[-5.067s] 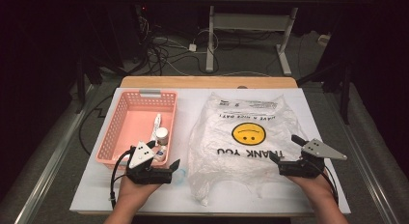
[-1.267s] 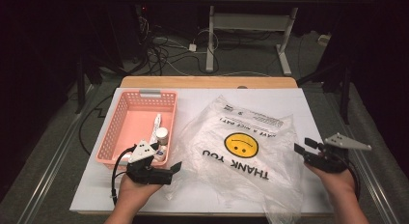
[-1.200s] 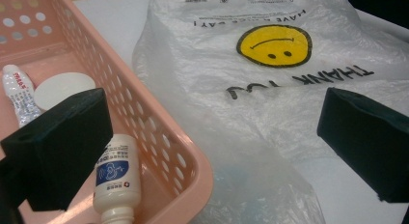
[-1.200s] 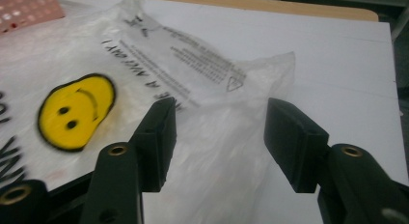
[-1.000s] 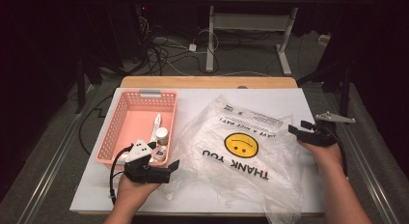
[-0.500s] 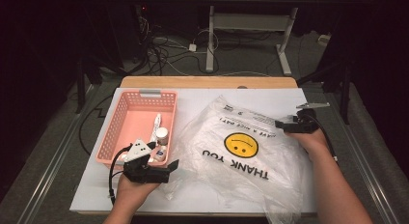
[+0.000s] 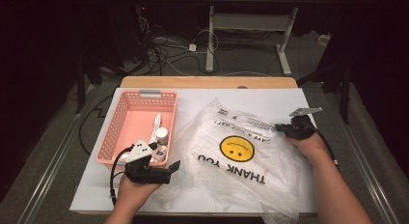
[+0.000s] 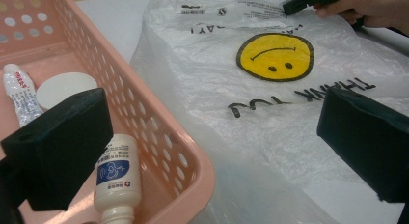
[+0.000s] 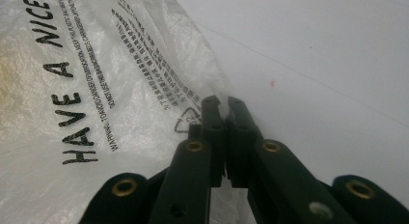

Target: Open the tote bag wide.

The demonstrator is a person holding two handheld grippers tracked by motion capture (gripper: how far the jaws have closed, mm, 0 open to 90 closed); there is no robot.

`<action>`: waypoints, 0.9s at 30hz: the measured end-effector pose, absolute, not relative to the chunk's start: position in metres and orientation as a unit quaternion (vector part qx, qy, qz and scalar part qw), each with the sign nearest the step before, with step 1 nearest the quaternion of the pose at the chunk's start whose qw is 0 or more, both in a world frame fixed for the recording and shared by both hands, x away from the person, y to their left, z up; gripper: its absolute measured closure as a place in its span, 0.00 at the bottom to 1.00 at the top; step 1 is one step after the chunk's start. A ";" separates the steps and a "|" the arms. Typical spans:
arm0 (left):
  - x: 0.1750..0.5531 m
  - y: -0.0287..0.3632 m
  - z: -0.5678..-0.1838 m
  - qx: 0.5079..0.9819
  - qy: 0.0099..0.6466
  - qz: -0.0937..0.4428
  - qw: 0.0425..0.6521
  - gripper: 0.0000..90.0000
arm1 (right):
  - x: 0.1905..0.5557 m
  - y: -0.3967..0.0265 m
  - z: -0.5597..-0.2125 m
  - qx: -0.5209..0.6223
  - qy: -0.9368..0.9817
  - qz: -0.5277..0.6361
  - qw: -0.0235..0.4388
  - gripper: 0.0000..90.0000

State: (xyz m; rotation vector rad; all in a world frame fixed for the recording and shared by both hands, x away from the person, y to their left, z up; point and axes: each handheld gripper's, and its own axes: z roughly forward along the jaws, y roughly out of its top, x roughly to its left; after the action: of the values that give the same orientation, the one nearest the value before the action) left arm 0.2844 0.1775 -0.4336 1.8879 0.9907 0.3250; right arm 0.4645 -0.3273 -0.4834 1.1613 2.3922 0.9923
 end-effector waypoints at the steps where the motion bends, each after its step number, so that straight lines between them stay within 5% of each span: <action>1: 0.284 0.177 -0.434 0.772 0.404 0.133 0.472 0.00 | 0.464 -0.327 -0.483 0.402 0.834 0.344 0.155 1.00; 10: 0.284 0.176 -0.433 0.773 0.402 0.133 0.473 0.00 | 0.469 -0.341 -0.475 0.448 0.801 0.341 0.205 1.00; 27: 0.286 0.174 -0.435 0.775 0.398 0.125 0.475 0.00 | 0.465 -0.436 -0.459 0.572 0.685 0.349 0.286 1.00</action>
State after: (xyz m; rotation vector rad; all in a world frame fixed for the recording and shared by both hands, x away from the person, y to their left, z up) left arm 0.2861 0.1742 -0.4347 1.8942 0.9738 0.3066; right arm 0.4653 -0.4363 -0.4588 1.5298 1.8297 0.9332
